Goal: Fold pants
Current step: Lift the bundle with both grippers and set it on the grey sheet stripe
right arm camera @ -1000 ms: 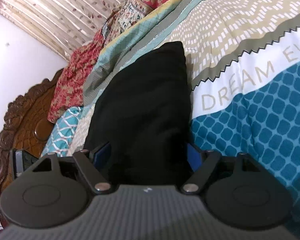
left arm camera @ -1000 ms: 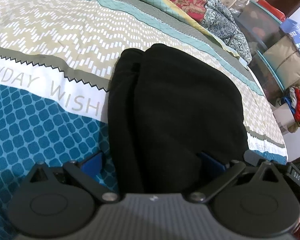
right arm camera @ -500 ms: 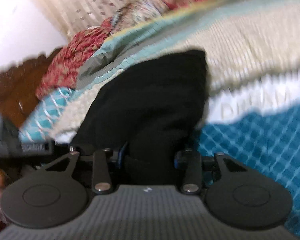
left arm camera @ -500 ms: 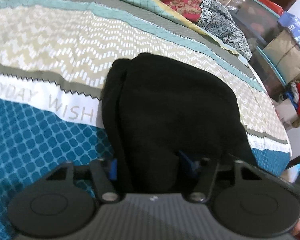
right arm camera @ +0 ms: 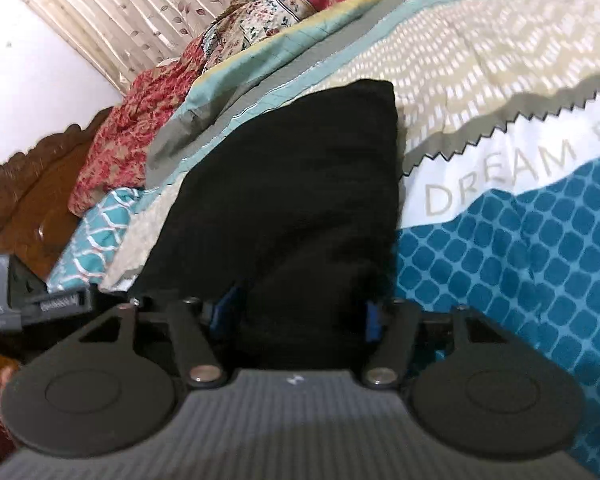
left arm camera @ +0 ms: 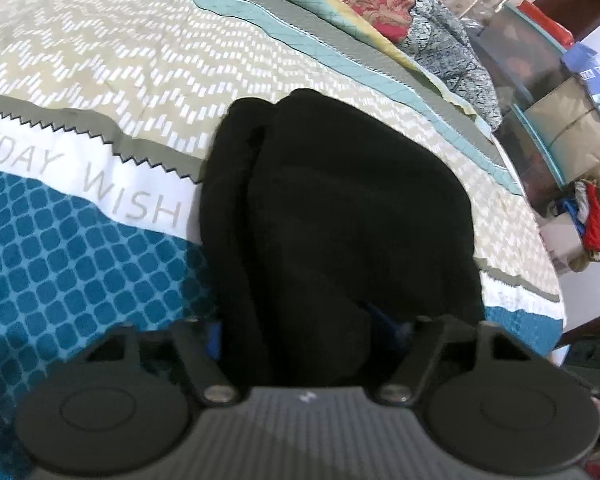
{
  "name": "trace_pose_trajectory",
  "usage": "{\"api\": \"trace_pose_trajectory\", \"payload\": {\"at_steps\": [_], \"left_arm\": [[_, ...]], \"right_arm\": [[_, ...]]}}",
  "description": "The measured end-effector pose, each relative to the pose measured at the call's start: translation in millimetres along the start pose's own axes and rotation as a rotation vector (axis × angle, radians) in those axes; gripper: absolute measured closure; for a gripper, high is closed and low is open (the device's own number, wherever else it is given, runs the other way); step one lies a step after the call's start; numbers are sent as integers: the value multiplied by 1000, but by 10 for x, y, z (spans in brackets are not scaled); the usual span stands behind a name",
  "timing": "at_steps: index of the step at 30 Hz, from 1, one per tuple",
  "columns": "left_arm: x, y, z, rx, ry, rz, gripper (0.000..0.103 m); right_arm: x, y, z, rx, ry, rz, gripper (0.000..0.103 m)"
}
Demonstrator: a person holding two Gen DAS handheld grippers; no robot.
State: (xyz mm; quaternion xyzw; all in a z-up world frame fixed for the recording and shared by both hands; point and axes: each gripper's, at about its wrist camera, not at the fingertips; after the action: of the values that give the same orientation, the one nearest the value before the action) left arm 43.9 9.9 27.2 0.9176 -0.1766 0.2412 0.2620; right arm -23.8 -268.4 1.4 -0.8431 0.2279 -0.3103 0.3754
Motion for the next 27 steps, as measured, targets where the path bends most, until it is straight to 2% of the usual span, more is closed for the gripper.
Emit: {"api": "trace_pose_trajectory", "payload": {"at_steps": [3,5,8,11,17,20,22,25,27], "left_arm": [[69,42,-99,-4,1,-4,55],[161,74,-226,-30,26,-9,57],[404,179,-408,-49,89,37,57],[783,267,-485,-42,155,116,57],[1690,316,-383,21,285,246,57],[2167,246,-169,42,373,287,57],[2419,152,80,65,412,311,57],[2648,-70,592,131,393,312,57],[2711,-298,1055,182,318,299,57]], "right_arm": [[-54,-182,-93,-9,30,-57,60],[-20,-286,-163,11,68,-93,61],[142,-511,-256,61,149,-173,62],[471,-695,-216,90,211,-256,62],[1222,-998,120,118,341,-414,63],[1586,-1052,331,128,440,-462,63],[1775,-1049,601,103,497,-496,62],[1997,-851,1124,31,458,-463,62],[2140,-607,1548,-27,364,-369,62]]}}
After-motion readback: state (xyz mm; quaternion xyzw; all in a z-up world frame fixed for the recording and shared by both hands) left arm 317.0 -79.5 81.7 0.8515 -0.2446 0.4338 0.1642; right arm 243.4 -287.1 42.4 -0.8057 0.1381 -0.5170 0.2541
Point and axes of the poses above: each gripper's, at about its wrist camera, not at the fingertips, and z roughly the way its jaws point, y to its right, x to its top, and after that the axes turned 14 degrees about z, right-handed
